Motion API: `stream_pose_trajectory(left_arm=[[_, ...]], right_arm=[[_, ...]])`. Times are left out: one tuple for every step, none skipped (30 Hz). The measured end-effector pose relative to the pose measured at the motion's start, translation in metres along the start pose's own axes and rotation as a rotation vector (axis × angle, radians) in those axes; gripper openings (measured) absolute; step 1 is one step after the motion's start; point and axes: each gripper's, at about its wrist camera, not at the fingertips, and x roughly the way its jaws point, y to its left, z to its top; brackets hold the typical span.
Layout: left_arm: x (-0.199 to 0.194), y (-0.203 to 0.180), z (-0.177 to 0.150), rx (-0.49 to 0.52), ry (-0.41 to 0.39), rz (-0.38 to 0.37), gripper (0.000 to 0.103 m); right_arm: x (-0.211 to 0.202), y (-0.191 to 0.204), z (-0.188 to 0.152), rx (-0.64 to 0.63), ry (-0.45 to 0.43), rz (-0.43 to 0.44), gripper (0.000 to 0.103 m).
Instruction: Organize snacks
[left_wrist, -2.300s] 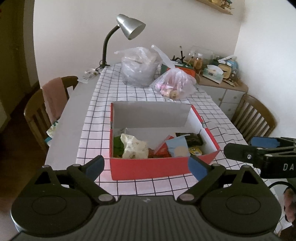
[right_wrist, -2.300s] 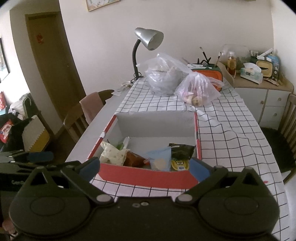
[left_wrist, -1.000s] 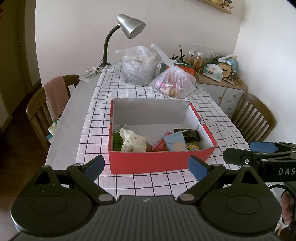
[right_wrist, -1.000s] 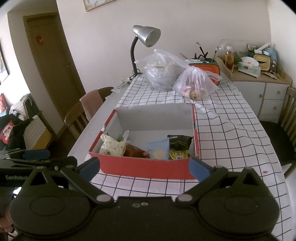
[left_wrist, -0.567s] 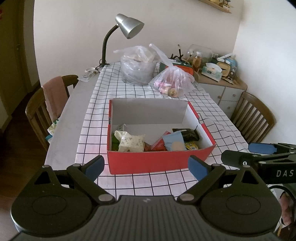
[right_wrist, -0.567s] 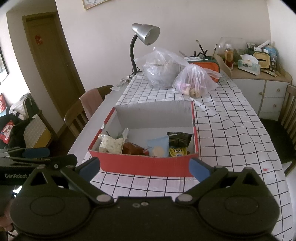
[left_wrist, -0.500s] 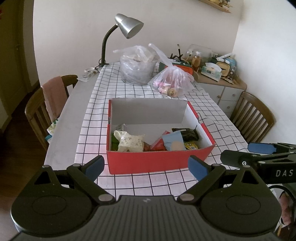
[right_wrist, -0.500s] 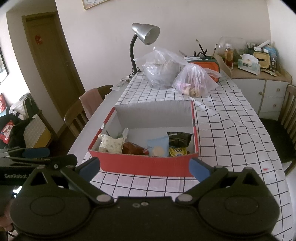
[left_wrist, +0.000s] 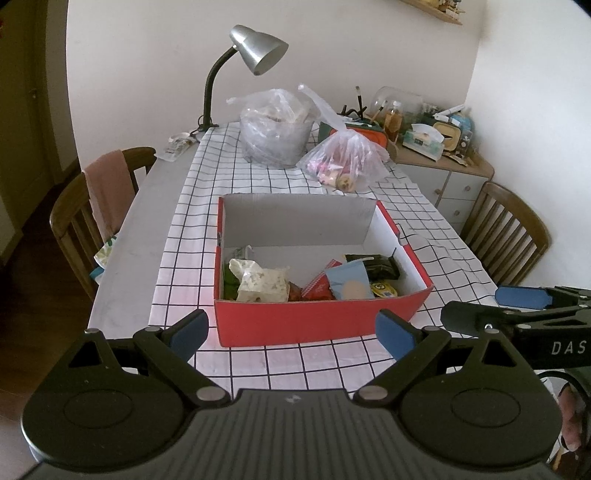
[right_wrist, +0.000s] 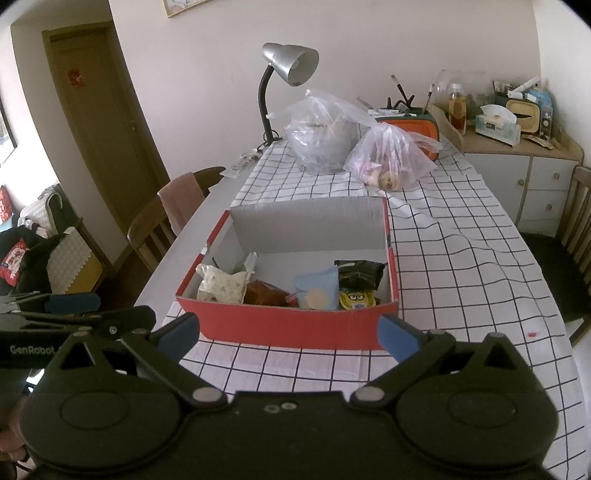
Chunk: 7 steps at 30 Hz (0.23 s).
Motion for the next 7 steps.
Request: stream_pose_trajectory(left_arm=[[0.0006,0.0003,-0.0006,0.001,0.000,-0.001,0.098],[0.0010,0.0003,-0.0009,0.001,0.000,0.000,0.098],[0.0022,0.0006,-0.0013,0.000,0.001,0.003,0.098],[0.0030,0.0007,-0.0016,0.000,0.001,0.004,0.098],[0.0038,0.0010,-0.0019,-0.002,0.002,0.006,0.098],[0.0040,0.0014,-0.0020,-0.004,0.003,0.006,0.098],[0.0042,0.0018,-0.0021,-0.005,0.005,0.002,0.098]], right_arm=[[0.0004,-0.0001,-0.0003,0.001,0.001,-0.001,0.103],[0.0006,-0.0003,-0.0003,0.002,0.002,-0.001,0.103],[0.0007,-0.0003,-0.0008,0.003,0.003,-0.002,0.103],[0.0005,-0.0008,-0.0011,0.005,0.004,-0.003,0.103],[0.0005,-0.0011,-0.0015,0.007,0.005,-0.003,0.103],[0.0005,-0.0013,-0.0018,0.008,0.006,-0.004,0.103],[0.0002,-0.0014,-0.0019,0.009,0.007,-0.004,0.103]])
